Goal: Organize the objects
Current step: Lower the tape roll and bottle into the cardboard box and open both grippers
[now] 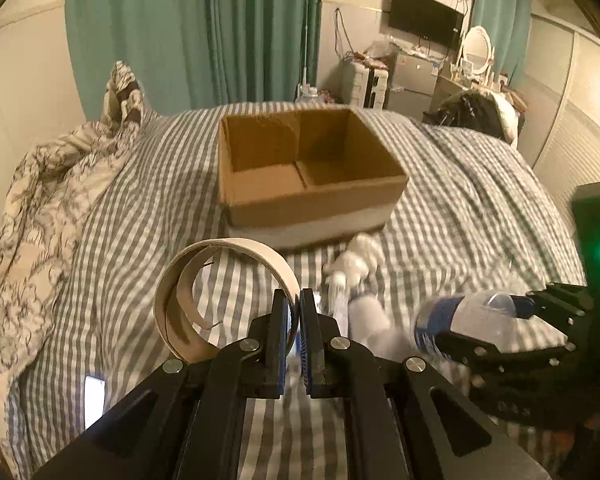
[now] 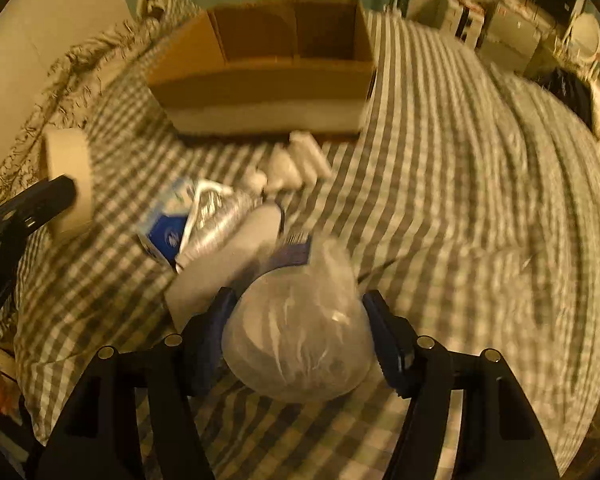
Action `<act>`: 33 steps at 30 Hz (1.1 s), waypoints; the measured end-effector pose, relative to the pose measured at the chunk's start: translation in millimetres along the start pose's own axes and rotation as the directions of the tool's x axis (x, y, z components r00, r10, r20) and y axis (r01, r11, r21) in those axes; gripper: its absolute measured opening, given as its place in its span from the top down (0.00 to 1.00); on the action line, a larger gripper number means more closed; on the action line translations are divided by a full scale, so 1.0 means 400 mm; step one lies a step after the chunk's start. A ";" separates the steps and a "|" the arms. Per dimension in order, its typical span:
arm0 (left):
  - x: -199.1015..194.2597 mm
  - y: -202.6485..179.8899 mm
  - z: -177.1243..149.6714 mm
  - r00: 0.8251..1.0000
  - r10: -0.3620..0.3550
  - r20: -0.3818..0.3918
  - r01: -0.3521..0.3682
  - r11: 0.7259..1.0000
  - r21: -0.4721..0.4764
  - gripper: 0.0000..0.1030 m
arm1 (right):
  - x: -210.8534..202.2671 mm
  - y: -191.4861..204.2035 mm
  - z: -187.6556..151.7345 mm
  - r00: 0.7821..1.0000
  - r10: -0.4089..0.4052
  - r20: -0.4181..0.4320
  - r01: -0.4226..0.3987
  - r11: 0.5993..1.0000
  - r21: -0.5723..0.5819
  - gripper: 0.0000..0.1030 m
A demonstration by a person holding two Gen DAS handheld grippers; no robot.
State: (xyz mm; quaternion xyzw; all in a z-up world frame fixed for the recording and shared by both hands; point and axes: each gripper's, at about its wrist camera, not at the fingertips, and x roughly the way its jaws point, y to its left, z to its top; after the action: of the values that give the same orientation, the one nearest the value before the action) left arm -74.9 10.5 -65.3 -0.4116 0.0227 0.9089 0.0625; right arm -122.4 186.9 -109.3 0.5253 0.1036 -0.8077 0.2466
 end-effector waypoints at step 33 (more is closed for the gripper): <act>0.423 0.013 0.388 1.000 -0.030 -0.003 0.031 0.999 0.018 0.72 | 0.084 -0.179 0.549 0.910 0.125 0.396 -0.177 0.979 0.098 0.33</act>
State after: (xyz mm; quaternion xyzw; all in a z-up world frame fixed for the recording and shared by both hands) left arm -301.8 35.6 -90.0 -0.4125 0.0246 0.9071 0.0799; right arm -344.8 144.9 -52.3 0.3766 -0.0415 -0.8792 0.2888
